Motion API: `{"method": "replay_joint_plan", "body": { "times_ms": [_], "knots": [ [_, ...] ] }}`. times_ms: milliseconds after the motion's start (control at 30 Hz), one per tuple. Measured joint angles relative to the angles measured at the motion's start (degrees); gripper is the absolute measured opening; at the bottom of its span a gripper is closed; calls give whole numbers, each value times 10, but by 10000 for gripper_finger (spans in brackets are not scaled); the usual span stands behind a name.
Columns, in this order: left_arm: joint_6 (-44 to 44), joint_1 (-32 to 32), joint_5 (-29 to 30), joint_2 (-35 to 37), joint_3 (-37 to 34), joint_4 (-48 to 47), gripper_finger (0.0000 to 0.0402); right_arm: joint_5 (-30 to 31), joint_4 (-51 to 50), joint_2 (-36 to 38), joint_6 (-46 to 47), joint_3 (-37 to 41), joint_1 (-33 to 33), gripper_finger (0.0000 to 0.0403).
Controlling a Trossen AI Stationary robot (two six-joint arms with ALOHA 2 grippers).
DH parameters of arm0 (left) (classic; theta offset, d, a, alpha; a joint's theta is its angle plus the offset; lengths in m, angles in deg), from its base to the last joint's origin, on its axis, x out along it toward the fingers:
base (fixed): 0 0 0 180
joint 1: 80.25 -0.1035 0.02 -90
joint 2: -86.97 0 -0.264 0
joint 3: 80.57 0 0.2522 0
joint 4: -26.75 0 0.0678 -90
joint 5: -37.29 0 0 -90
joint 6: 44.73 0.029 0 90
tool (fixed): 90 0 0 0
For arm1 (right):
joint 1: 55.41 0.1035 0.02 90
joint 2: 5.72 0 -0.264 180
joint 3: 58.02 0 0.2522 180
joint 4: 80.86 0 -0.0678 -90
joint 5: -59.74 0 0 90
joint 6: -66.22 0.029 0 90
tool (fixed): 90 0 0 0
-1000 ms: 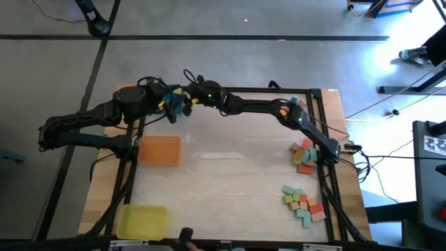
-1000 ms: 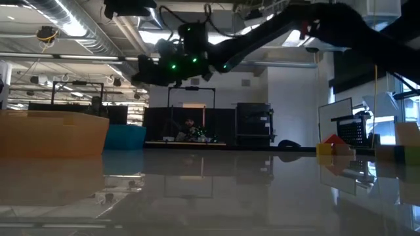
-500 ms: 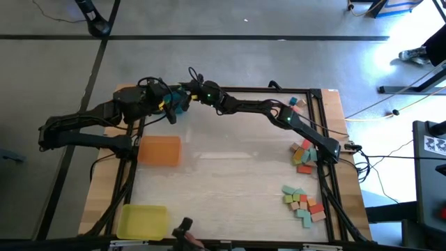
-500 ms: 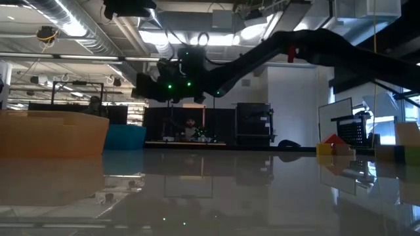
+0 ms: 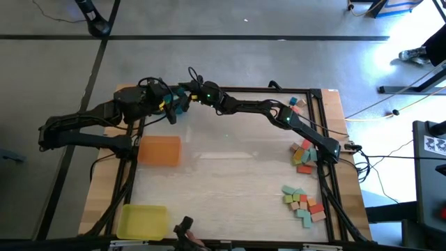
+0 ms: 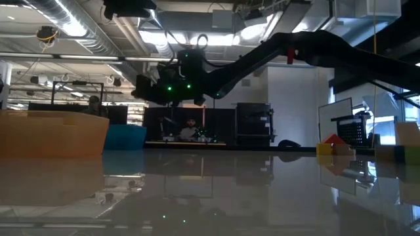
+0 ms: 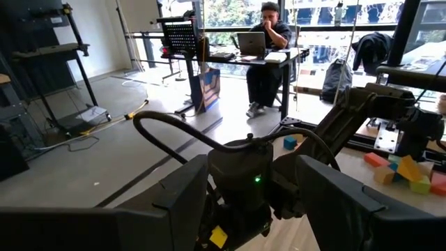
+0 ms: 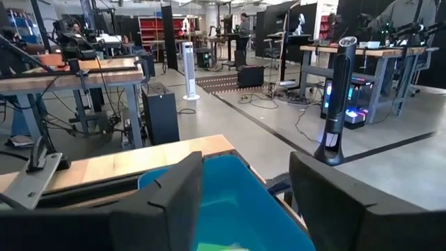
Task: Sort blocks by size
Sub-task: Put the light brown cube block into the blue bin
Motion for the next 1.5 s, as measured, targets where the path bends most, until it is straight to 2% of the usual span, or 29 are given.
{"method": "replay_joint_plan", "body": {
  "times_ms": [167,267,400,467,633,967,1167,1300,1433,1500],
  "knots": [
    [0,0,0,0,0,0,205,0,-6,0,-10,0,0,228],
    [0,0,0,0,0,0,205,-18,-50,13,-15,1,0,227],
    [0,0,0,0,0,-1,205,-80,-174,73,-28,1,1,227],
    [0,0,0,0,0,-3,205,-94,-266,118,-71,0,1,227],
    [0,1,0,4,0,-14,205,-54,-517,189,-166,0,-1,227],
    [-11,20,0,5,0,-45,205,-33,-879,321,-196,1,-2,227],
    [-14,41,0,3,0,-65,205,-18,-1041,392,-165,-1,13,227],
    [-18,59,0,2,0,-65,205,6,-1136,411,-132,2,36,227],
    [-40,81,0,-6,0,-75,205,21,-1196,453,-88,0,63,227],
    [-45,93,0,-15,0,-79,205,30,-1191,470,-71,9,79,227]
  ]
}}
